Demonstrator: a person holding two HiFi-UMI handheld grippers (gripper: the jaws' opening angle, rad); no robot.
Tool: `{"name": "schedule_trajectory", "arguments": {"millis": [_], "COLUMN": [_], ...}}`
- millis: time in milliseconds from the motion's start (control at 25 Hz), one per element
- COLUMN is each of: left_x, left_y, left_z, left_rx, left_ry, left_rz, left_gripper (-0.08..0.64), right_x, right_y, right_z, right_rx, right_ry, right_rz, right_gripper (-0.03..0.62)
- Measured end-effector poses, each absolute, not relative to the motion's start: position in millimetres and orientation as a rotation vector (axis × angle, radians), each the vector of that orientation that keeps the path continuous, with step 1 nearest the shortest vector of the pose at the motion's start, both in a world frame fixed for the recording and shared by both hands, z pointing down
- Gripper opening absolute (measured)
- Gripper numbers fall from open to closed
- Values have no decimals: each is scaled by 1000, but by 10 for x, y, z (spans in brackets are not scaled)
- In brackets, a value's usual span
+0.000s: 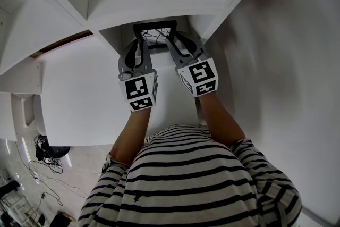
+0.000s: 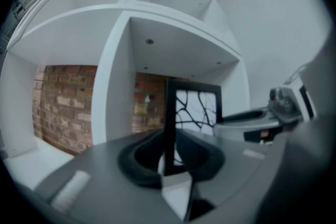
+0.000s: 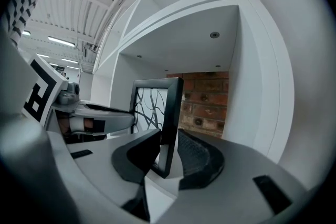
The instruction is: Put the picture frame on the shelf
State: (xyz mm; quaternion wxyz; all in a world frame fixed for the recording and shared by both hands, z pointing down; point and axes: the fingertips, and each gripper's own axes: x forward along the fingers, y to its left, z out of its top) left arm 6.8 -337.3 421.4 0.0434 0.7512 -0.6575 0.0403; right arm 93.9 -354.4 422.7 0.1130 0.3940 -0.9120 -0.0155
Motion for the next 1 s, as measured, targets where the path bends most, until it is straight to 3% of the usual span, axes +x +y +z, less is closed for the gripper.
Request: {"name": "schedule_trajectory", "arguments": {"millis": [1000], "left_x": [83], "left_y": [-3368], "left_z": [4269], "left_rx": [2302], "left_ry": [-1968], "left_rz": [117], "left_gripper": [114], "right_x": [943], "right_y": [-3530], "right_z": [4339], "right_rx": [1176], "right_ry": [-2627], "right_rz": [36], "right_gripper": [87]}}
